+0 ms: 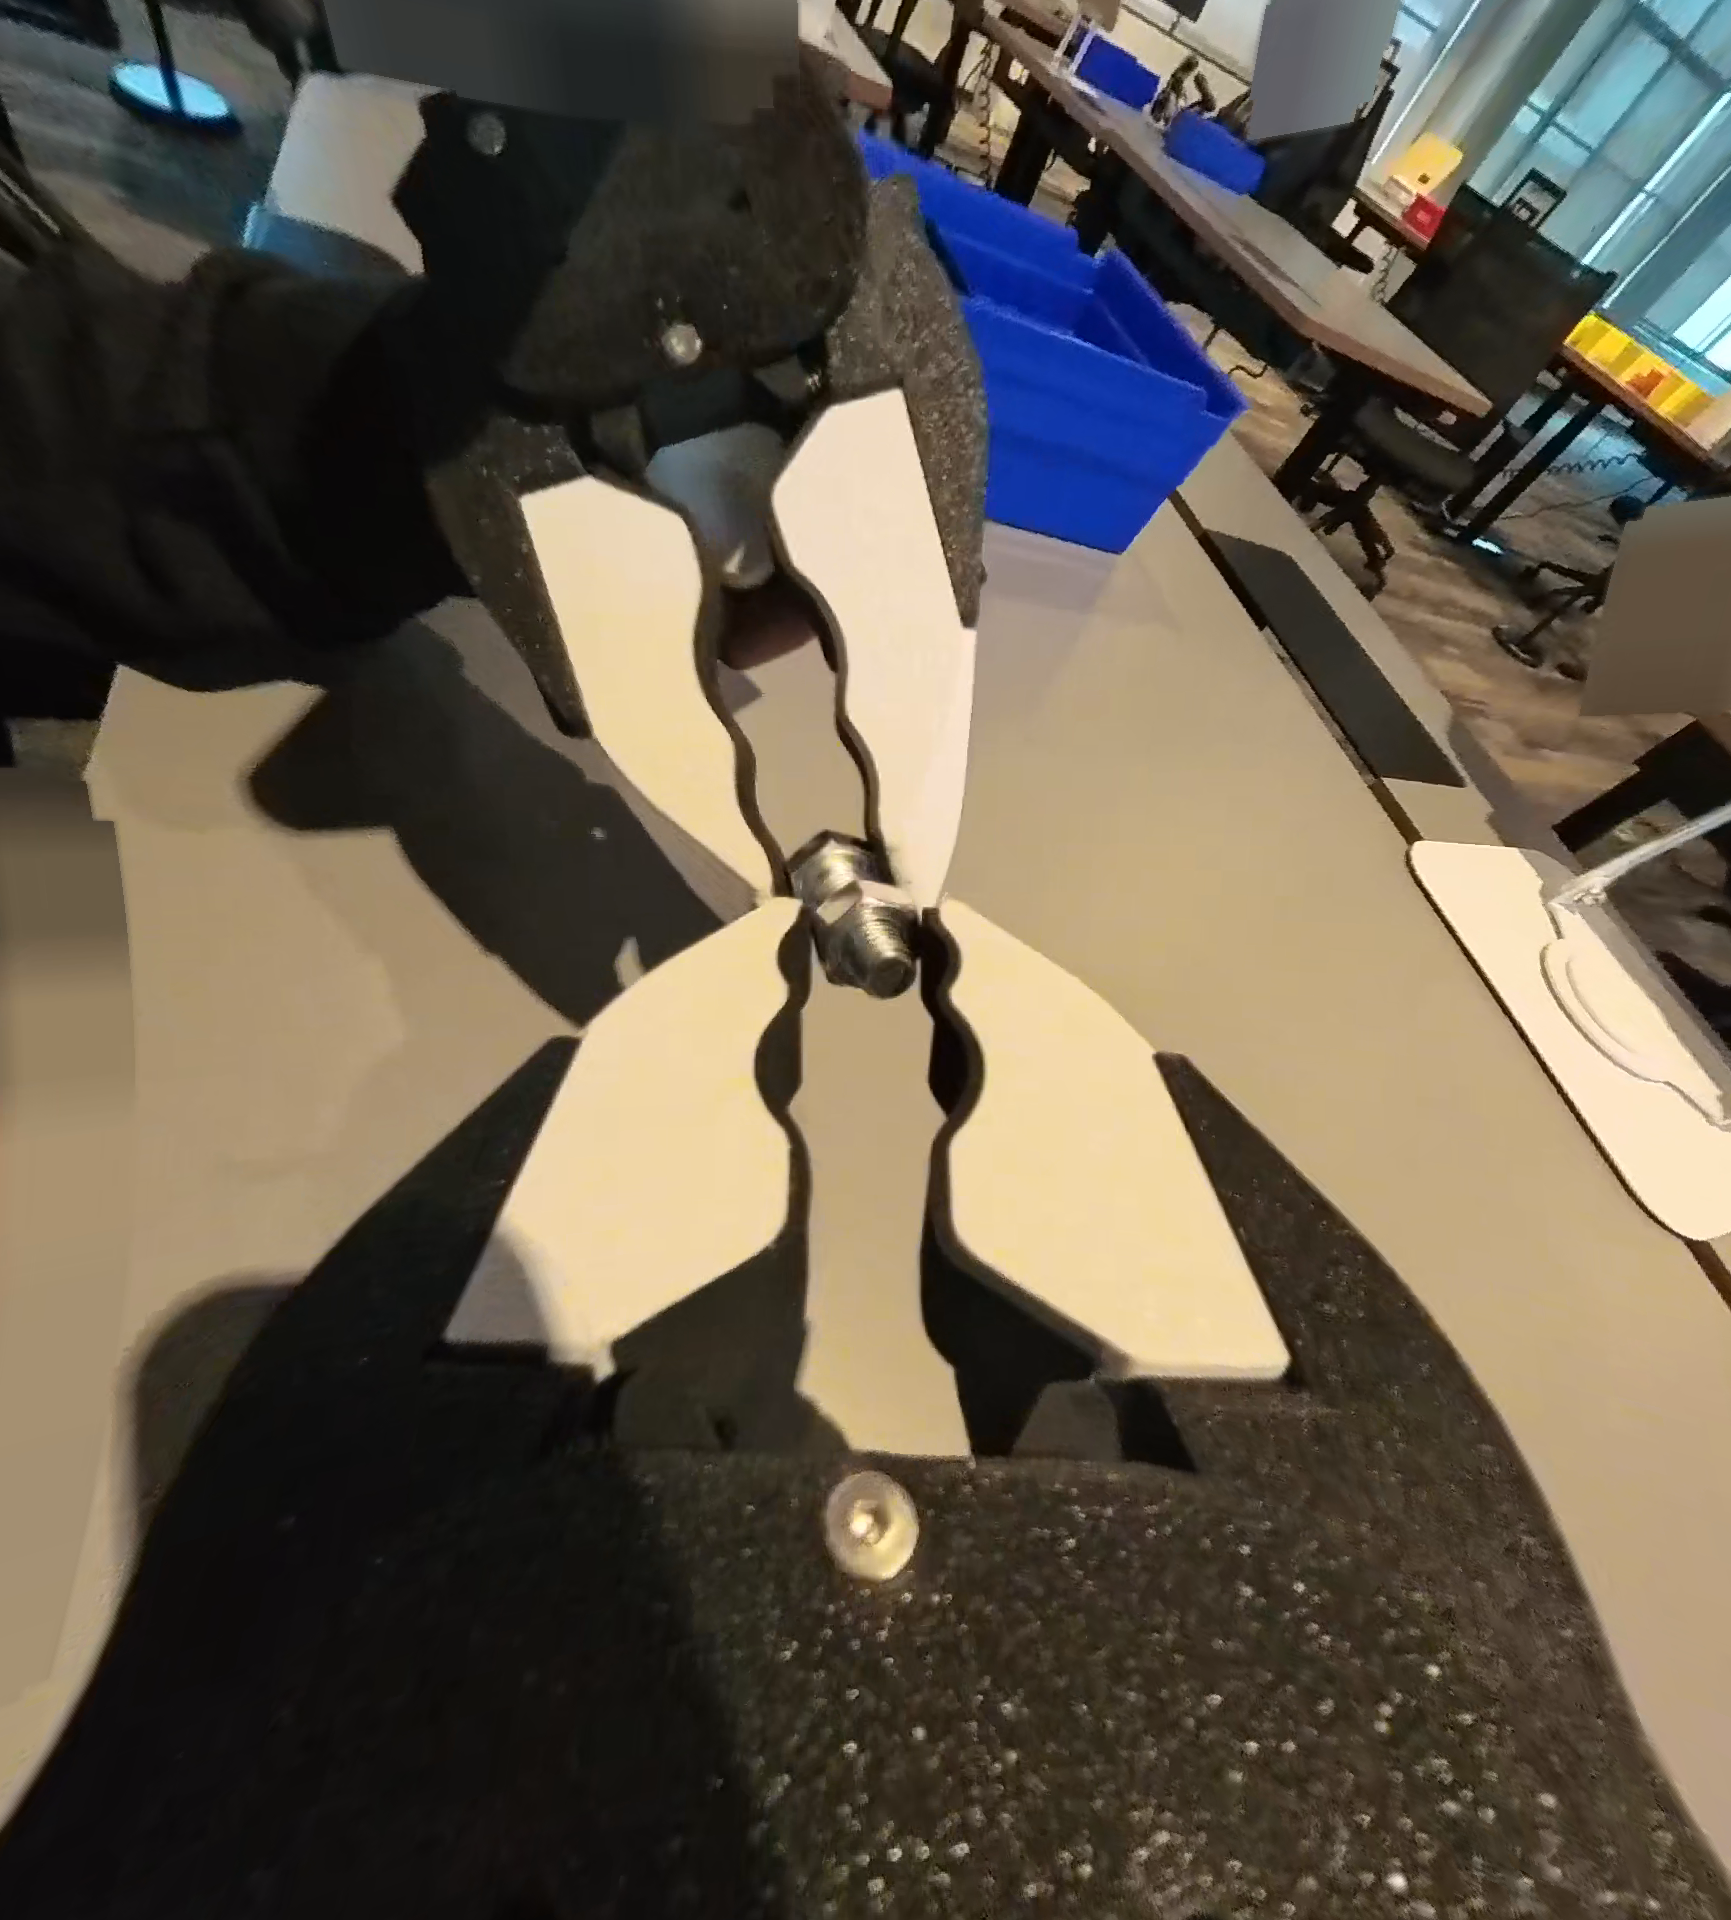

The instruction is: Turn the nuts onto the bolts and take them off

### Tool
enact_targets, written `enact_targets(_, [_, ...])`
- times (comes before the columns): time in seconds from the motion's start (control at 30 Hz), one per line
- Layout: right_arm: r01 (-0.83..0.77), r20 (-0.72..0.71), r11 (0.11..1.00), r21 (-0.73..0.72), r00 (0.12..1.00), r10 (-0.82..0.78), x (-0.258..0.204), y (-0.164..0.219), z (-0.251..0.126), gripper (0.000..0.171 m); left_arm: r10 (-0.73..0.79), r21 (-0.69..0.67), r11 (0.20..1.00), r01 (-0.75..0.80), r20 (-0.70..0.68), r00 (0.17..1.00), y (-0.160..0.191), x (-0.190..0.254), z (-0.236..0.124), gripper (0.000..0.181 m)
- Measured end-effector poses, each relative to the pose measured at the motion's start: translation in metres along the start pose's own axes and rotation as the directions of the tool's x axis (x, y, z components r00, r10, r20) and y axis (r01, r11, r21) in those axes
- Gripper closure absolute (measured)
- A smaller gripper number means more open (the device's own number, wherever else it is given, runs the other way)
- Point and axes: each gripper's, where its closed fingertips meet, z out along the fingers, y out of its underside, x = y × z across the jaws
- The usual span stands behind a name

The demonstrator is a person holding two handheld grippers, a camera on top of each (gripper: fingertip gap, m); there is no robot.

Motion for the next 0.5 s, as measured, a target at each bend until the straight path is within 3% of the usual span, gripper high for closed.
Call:
enact_targets(0.13, [-0.036, -0.015, 0.999, -0.020, 0.999, 0.035, 0.001, 0.001, 0.002, 0.152, 0.002, -0.006, 1.000, -0.002, 0.010, 1.000, 0.001, -0.002, -0.001, 0.163])
enact_targets(0.27, [-0.280, 0.013, 0.960, -0.006, 0.960, 0.280, 0.006, 0.002, 0.004, 0.152, 0.210, -0.107, 0.975, -0.194, 0.173, 0.962, 0.004, -0.014, -0.001, 0.163])
enact_targets(0.4, [-0.589, 0.097, 0.808, 0.019, 0.806, 0.584, 0.009, 0.008, 0.008, 0.151, 0.448, -0.299, 0.881, -0.368, 0.274, 0.851, 0.010, -0.025, 0.000, 0.163])
enact_targets(0.5, [-0.726, 0.235, 0.685, 0.071, 0.679, 0.695, 0.011, 0.002, 0.006, 0.149, 0.479, -0.330, 0.865, -0.379, 0.311, 0.821, 0.007, -0.029, -0.002, 0.163])
